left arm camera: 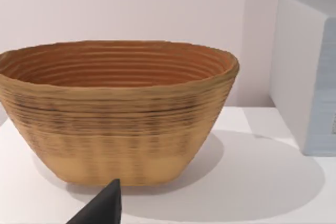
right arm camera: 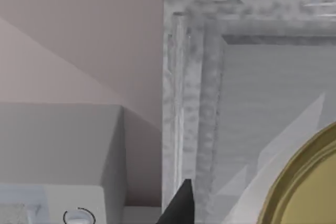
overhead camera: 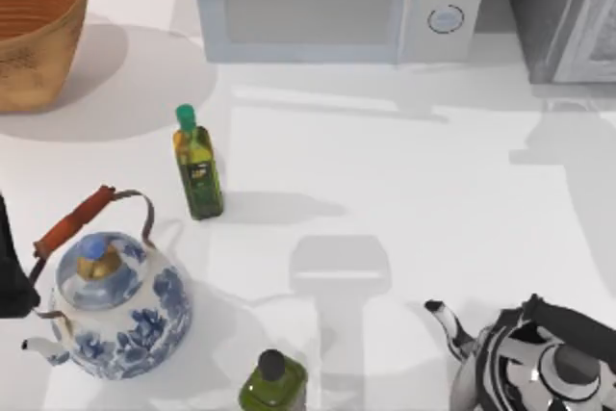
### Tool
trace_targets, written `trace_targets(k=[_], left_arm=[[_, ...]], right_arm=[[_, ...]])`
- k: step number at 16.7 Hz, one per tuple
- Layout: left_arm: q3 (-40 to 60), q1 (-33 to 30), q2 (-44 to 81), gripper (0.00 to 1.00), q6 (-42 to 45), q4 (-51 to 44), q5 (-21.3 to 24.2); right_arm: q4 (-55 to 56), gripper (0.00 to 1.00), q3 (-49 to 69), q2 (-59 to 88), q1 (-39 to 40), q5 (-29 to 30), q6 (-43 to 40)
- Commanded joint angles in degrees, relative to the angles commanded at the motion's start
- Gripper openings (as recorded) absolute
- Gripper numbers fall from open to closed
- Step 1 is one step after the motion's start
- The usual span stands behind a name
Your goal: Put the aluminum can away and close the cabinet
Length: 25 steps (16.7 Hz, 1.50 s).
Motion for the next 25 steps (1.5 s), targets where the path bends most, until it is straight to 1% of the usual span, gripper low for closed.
trace_targets(k=[5, 8, 11, 17, 19, 22, 25], left_arm=[[0.00, 0.00, 0.00, 1.00, 0.00, 0.00, 0.00], [0.00, 0.00, 0.00, 1.00, 0.00, 0.00, 0.00], [0.00, 0.00, 0.00, 1.00, 0.00, 0.00, 0.00], [0.00, 0.00, 0.00, 1.00, 0.00, 0.00, 0.00], [0.00, 0.00, 0.00, 1.00, 0.00, 0.00, 0.00], [0.00, 0.00, 0.00, 1.00, 0.00, 0.00, 0.00], [0.00, 0.00, 0.00, 1.00, 0.00, 0.00, 0.00]], right_arm=[[-5.46, 0.00, 23.63, 17.46, 1.83, 2.85, -0.03], [-6.89, 0.00, 33.70, 23.85, 2.64, 3.64, 0.27], [-7.25, 0.00, 38.71, 26.88, 3.07, 3.94, 0.61], [-7.27, 0.00, 39.10, 27.07, 2.85, 3.91, 0.73], [-8.05, 0.00, 41.02, 28.94, 2.46, 4.01, 0.47], [-10.45, 0.00, 48.28, 35.52, 1.25, 4.10, 0.01], [-13.61, 0.00, 60.76, 45.06, 0.06, 3.59, -0.13]])
